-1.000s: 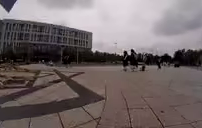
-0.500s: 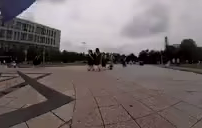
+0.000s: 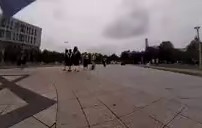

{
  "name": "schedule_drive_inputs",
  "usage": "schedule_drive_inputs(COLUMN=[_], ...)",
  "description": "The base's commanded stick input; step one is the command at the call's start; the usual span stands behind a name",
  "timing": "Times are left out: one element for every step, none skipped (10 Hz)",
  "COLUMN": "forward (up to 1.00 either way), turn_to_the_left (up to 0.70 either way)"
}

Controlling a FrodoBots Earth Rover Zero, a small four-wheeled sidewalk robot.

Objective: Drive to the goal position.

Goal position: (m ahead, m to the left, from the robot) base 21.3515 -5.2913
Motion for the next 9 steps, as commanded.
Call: schedule_drive_inputs(forward=[0.0, 0.0, 0.0, 0.0, 0.0, 0.0, 0.0, 0.0, 0.0], turn_to_the_left=[-0.6, -0.6, -0.6, -0.6, -0.6, -0.6, -0.6, -0.58, -0.56])
